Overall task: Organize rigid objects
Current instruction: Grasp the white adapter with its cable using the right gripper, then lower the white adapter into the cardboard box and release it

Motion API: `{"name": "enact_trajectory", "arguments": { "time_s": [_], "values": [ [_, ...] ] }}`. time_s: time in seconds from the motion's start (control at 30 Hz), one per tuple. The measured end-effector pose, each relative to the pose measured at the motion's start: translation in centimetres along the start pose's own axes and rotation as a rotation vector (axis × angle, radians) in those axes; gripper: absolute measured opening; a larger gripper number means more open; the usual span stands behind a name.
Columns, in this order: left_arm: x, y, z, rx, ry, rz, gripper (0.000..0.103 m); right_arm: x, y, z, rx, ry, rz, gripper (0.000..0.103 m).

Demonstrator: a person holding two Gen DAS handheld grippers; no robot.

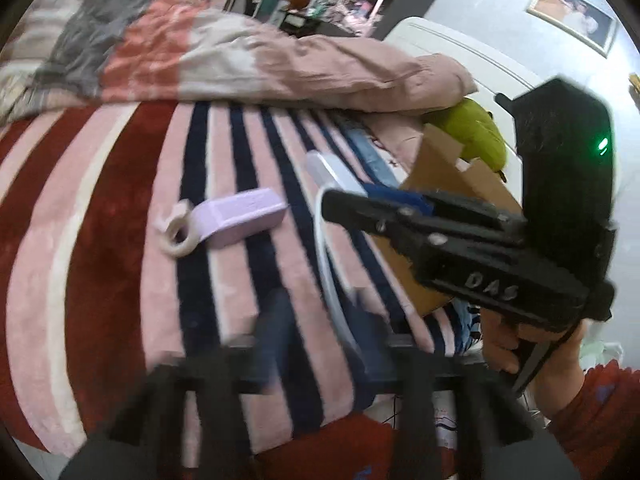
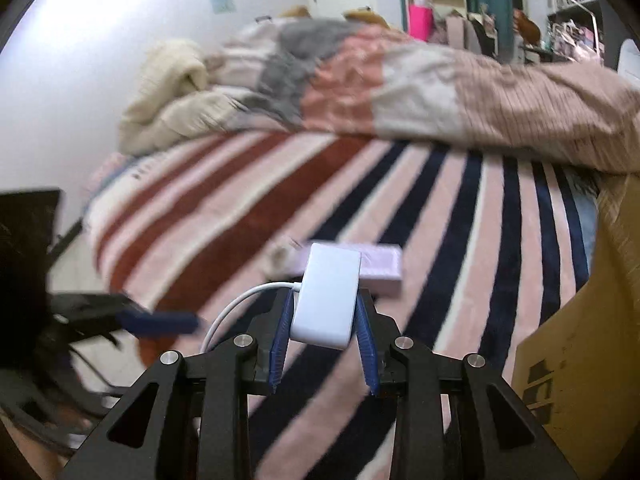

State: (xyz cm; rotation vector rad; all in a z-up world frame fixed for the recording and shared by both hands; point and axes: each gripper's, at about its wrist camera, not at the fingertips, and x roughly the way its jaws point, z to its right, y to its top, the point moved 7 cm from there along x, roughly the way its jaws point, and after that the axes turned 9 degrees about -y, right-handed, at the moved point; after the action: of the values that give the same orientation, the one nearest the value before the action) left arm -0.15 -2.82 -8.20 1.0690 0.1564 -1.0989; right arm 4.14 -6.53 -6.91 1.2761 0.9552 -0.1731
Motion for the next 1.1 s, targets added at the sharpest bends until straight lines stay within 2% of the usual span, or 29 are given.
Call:
{"name": "enact_trajectory", "arguments": {
  "time_s": [0.07, 0.2, 0.3, 0.4, 0.53, 0.6, 0.7, 0.8, 0.93, 1.0, 1.03, 1.07, 1.1],
  "values": [
    [-0.5, 1.2, 2.0, 0.049, 0.011, 0.024, 0.004, -1.8, 1.2, 0.2, -0.004, -0.004, 0.042, 0.026],
    [-1.1, 4.2, 5.8, 0.118, -0.014, 0.059, 0.003, -5.8, 3.1, 2.0, 0.004, -0.038, 0.125, 0.026],
    [-0.1, 6.8, 9.0, 0.186, -0.013, 0.052, 0.003, -8.6, 4.3, 5.0, 0.026, -0.088, 0.178, 0.026],
    [2.6, 9.0, 12.5, 0.241, -0.052, 0.017, 0.003, -10.6, 5.1, 9.0, 0.053, -0.146, 0.196, 0.026],
    [7.6, 10.7, 16.2, 0.287, -0.098, -0.065, 0.003, -11.8, 4.6, 15.0, 0.082, -0.245, 0.160, 0.026],
    [10.2, 10.7, 17.3, 0.289, -0.120, -0.117, 0.003, -11.6, 3.5, 17.8, 0.098, -0.282, 0.109, 0.026],
    [13.7, 10.0, 17.7, 0.290, -0.104, -0.202, 0.003, -10.6, 1.6, 20.7, 0.112, -0.301, 0.024, 0.026],
    [16.0, 9.0, 17.8, 0.291, -0.090, -0.261, 0.003, -9.7, -0.3, 22.1, 0.102, -0.311, -0.047, 0.026],
    [16.7, 8.0, 17.9, 0.317, -0.049, -0.296, 0.003, -8.6, -2.1, 22.1, 0.022, -0.354, -0.118, 0.026],
    [16.6, 7.9, 17.9, 0.331, -0.023, -0.297, 0.006, -8.3, -2.6, 21.9, 0.005, -0.358, -0.139, 0.027],
    [16.4, 8.0, 17.7, 0.334, -0.006, -0.295, 0.010, -8.2, -2.8, 21.8, -0.003, -0.370, -0.144, 0.029],
    [16.1, 8.1, 17.4, 0.334, 0.008, -0.290, 0.022, -8.1, -2.8, 21.7, -0.010, -0.386, -0.145, 0.032],
    [15.8, 8.3, 17.1, 0.331, 0.021, -0.278, 0.029, -8.1, -2.9, 21.6, -0.012, -0.389, -0.143, 0.032]
  ]
}}
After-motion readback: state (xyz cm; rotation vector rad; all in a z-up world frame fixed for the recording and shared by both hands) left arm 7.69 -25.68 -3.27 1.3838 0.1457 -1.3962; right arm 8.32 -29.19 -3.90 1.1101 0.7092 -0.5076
